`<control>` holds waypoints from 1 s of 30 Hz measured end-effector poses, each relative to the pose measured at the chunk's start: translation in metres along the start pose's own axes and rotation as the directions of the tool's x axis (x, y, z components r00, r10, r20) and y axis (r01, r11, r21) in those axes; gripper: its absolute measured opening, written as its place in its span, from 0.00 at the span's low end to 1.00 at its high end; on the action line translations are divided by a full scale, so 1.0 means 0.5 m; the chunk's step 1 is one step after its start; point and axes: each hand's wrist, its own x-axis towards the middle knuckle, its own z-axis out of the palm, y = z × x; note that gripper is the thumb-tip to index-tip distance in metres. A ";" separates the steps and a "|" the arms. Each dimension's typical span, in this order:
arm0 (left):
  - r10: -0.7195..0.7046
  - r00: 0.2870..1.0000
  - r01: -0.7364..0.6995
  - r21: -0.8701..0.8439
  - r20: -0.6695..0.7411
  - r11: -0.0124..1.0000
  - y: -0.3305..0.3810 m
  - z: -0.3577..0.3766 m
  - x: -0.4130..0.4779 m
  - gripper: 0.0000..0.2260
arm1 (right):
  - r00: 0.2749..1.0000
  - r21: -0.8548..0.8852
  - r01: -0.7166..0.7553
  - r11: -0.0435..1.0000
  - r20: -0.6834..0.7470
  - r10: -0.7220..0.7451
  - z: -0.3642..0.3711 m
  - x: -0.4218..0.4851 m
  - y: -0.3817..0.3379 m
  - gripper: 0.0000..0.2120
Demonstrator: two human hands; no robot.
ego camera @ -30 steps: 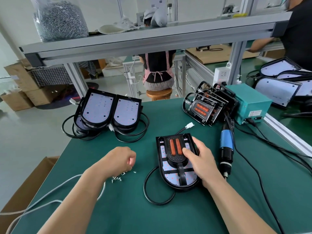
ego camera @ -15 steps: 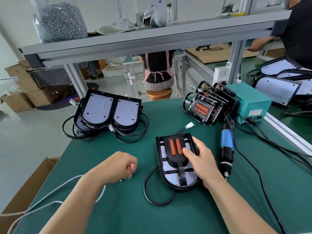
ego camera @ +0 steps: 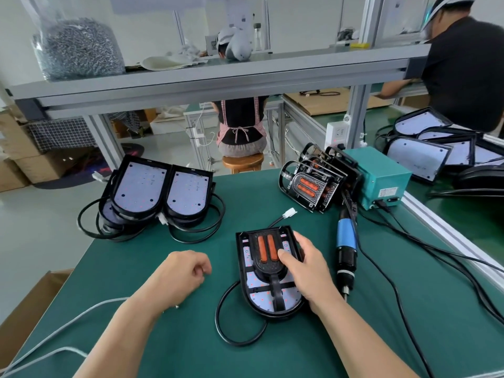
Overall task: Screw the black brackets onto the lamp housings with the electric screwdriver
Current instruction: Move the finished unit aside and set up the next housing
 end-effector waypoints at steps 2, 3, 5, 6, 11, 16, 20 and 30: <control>-0.036 0.999 0.035 -0.029 -0.032 0.999 -0.010 -0.007 0.000 0.13 | 1.000 -0.011 -0.002 1.000 0.001 0.002 -0.002 0.000 -0.002 0.25; -0.042 0.998 0.041 -0.038 -0.039 0.998 -0.016 -0.010 -0.001 0.13 | 1.000 -0.014 -0.002 1.000 0.001 0.002 -0.002 0.000 -0.002 0.25; -0.043 0.998 0.041 -0.048 -0.038 0.998 -0.022 -0.014 -0.002 0.13 | 1.000 -0.018 -0.006 1.000 -0.002 0.006 -0.002 0.000 -0.002 0.26; -0.040 0.999 0.039 -0.053 -0.029 0.998 -0.024 -0.015 -0.002 0.13 | 1.000 -0.020 -0.009 1.000 -0.003 0.009 -0.002 -0.001 -0.003 0.26; -0.031 0.999 0.032 -0.030 0.033 0.999 -0.029 -0.016 -0.007 0.15 | 1.000 -0.023 -0.013 1.000 -0.002 0.013 -0.001 -0.006 -0.009 0.25; -0.126 0.991 0.127 0.025 -0.035 0.992 -0.029 -0.017 0.000 0.08 | 1.000 -0.027 -0.027 0.999 -0.002 0.027 -0.002 -0.007 -0.012 0.27; -0.101 0.994 0.096 0.100 0.046 0.990 -0.014 0.000 0.008 0.06 | 1.000 -0.034 -0.017 0.999 -0.001 0.017 -0.001 -0.012 -0.017 0.25; -0.074 0.948 0.018 -0.179 -0.311 0.984 0.041 0.016 0.000 0.09 | 0.998 -0.015 -0.061 0.998 0.013 0.061 0.003 -0.017 -0.021 0.26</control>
